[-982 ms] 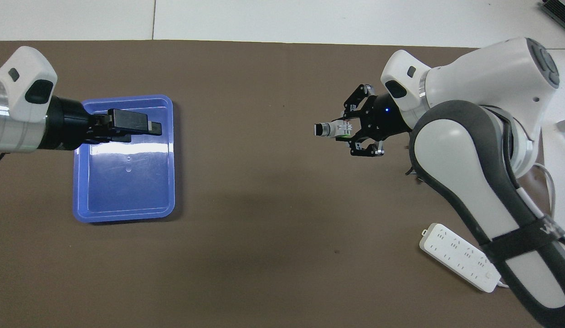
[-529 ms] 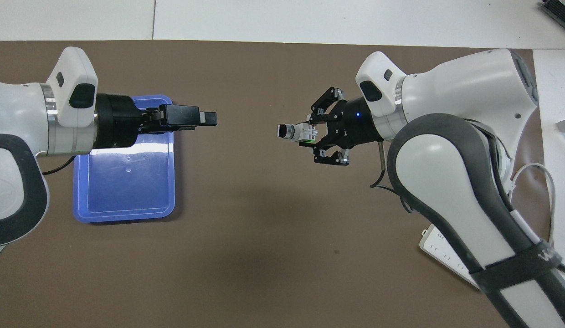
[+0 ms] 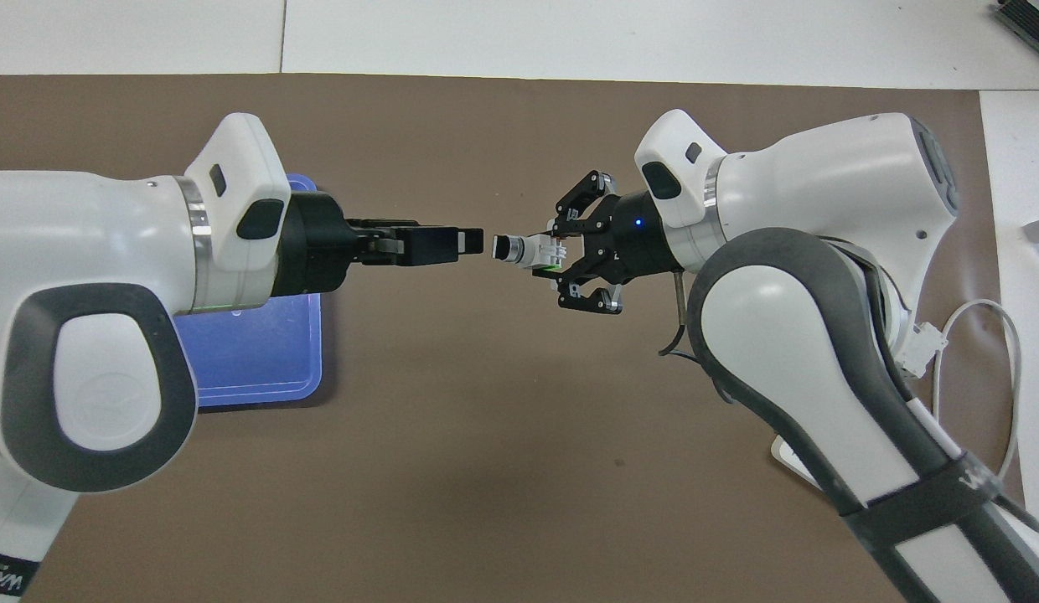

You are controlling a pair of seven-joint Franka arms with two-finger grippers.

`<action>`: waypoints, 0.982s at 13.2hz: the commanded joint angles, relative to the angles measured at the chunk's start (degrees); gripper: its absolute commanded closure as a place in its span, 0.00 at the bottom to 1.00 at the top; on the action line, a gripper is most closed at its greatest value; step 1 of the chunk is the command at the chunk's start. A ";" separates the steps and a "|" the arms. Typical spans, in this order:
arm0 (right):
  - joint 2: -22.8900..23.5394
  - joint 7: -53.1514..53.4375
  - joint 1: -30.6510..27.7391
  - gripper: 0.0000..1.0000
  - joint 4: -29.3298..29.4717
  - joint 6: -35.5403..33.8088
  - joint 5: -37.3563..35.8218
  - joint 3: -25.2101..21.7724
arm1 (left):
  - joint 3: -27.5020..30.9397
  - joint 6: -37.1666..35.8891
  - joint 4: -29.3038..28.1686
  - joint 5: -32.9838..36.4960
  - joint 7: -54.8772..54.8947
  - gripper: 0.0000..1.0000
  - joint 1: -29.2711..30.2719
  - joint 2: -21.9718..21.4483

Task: Turn and place switch with both arms
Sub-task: 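Bring the switch toward the left gripper between both grippers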

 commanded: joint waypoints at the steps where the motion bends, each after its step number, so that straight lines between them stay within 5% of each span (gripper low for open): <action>1: -2.05 0.91 0.00 1.00 -2.41 1.15 1.52 -0.03 | 0.66 4.23 -0.92 -1.42 1.38 0.44 -3.05 1.33; 13: -2.49 2.40 0.18 1.00 -2.76 1.41 1.52 -0.03 | 0.92 -1.92 0.40 -1.86 1.47 0.51 -0.06 3.62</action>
